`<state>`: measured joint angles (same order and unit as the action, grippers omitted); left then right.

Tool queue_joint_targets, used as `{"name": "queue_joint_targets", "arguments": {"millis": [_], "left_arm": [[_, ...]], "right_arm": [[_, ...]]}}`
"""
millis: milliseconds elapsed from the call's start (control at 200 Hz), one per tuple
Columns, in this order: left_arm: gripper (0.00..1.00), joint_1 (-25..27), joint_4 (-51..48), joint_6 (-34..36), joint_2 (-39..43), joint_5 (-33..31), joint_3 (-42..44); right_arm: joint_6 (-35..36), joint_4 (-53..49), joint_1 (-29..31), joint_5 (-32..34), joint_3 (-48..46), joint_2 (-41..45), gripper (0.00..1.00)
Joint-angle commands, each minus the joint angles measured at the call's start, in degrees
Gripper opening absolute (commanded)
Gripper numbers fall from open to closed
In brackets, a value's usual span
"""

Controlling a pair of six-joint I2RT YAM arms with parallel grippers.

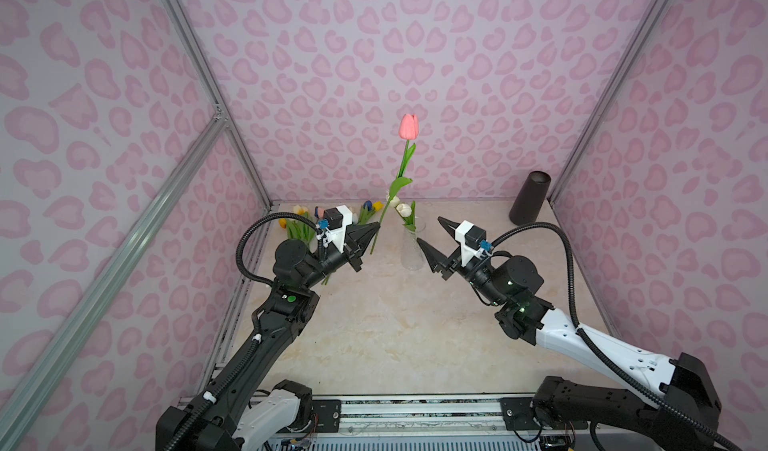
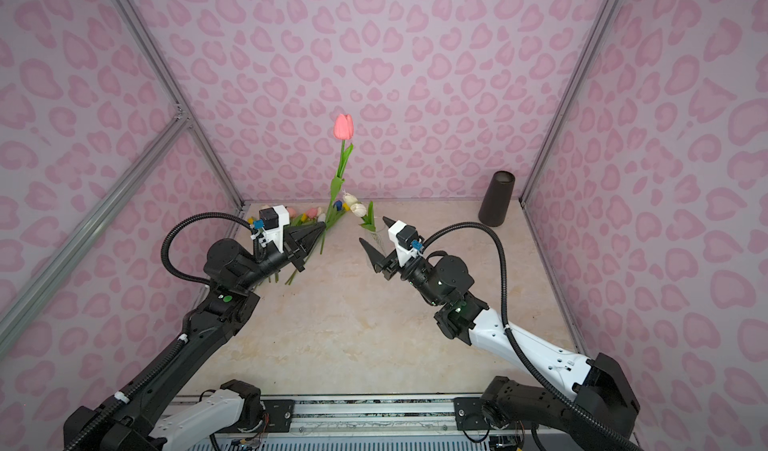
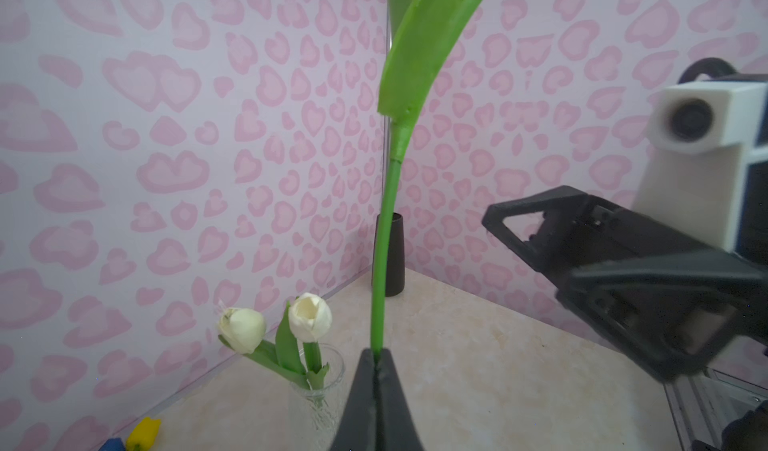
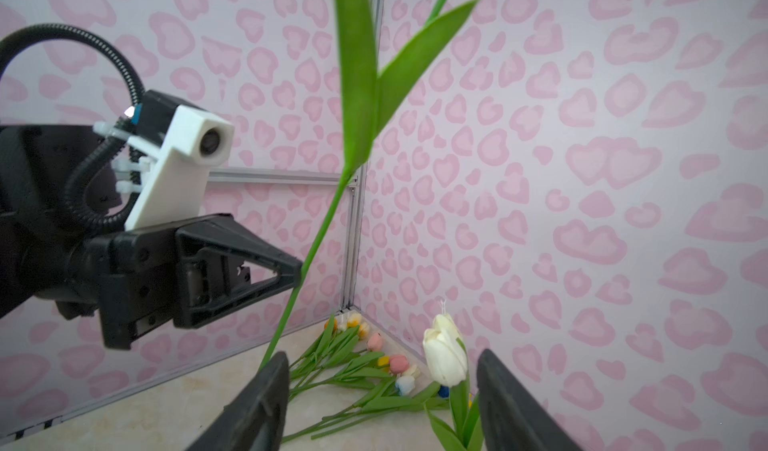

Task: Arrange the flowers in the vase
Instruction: 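Grasp the pink tulip stem with the right gripper beside the left gripper, then lower the pink tulip into the vase with the right gripper while the left gripper withdraws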

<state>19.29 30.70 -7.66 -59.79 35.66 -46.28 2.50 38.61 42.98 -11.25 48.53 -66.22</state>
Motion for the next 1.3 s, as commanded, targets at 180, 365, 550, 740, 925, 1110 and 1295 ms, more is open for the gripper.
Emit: {"name": "queue_joint_targets", "arguments": {"millis": [180,365,550,740,925,1110,1295], "left_arm": [[0.03,3.8,8.0,-1.3,-3.3,3.8,-1.8],[0.03,4.6,8.9,-1.3,-3.9,3.8,-1.6],[0.03,4.6,8.5,-0.4,-3.8,3.6,-1.1],[0.03,4.7,8.6,0.5,-4.3,2.3,-1.3],[0.23,4.6,9.5,-0.6,-6.1,2.0,-2.0],[0.87,4.6,11.0,-0.5,-4.6,-5.5,0.5],[0.93,4.4,12.7,1.2,-0.1,-19.7,5.6]], "right_arm": [[-13.0,-5.4,-3.5,-24.6,10.4,-5.4,0.57],[-18.7,1.7,-3.9,-28.7,15.3,-12.5,0.48],[-19.9,3.8,-4.3,-30.2,19.6,-16.7,0.35],[-19.8,2.6,-4.7,-29.0,21.0,-17.2,0.0],[-18.3,-0.4,-4.7,-27.1,21.3,-16.5,0.0],[-15.7,-6.8,-5.7,-24.0,22.8,-14.5,0.0],[-8.9,-19.5,-7.4,-17.3,25.7,-11.8,0.0]]}}
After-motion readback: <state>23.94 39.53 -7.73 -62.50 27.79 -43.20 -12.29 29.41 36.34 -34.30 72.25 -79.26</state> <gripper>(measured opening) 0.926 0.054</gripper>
